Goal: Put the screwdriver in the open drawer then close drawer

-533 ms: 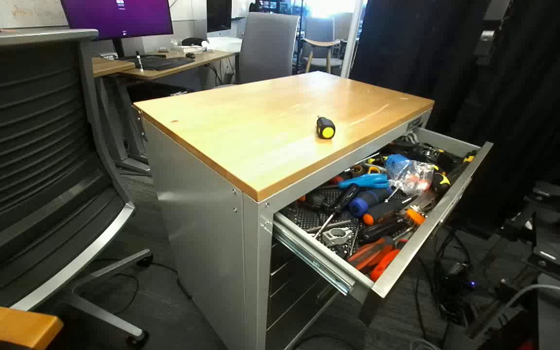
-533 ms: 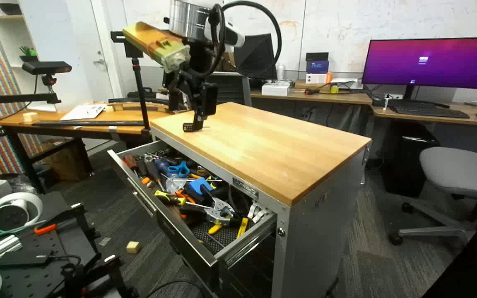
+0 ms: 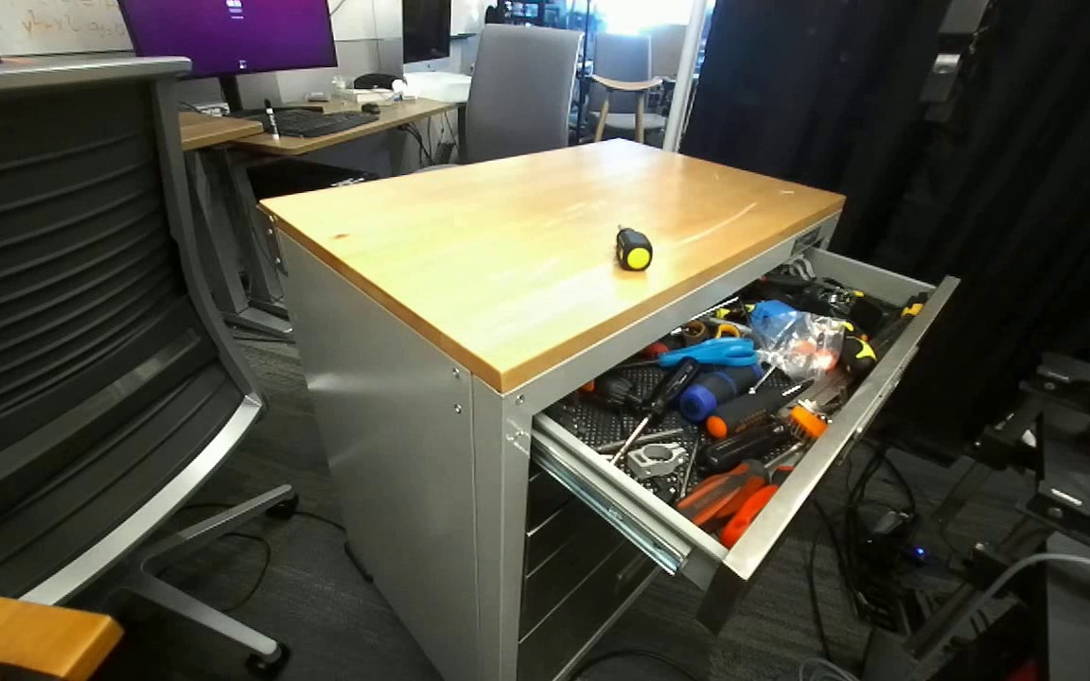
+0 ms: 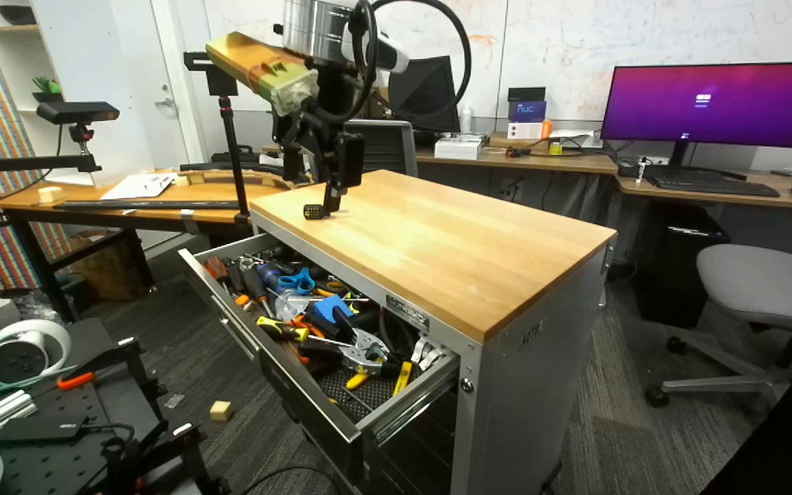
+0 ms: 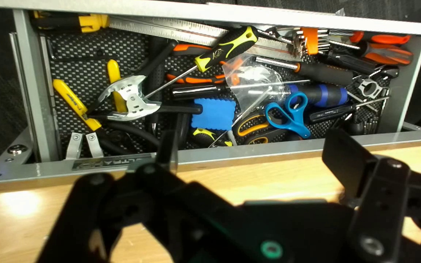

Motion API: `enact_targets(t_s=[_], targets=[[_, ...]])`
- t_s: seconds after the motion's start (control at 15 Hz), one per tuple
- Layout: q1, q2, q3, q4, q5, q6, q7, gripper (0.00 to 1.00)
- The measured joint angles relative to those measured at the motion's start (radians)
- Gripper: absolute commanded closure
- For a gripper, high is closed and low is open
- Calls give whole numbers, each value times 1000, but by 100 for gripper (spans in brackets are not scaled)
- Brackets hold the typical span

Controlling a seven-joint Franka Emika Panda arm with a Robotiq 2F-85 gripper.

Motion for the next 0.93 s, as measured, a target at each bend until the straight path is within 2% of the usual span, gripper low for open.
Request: enact_targets(t_s=[0.27,0.4,0.67,0.93], targets=[[-13,9,10,0,15,0,30,0],[-12,36,35,1,108,31,50,0],[49,144,178,36,276,130,126,0],[122,266,326,97,274,251,310,0]])
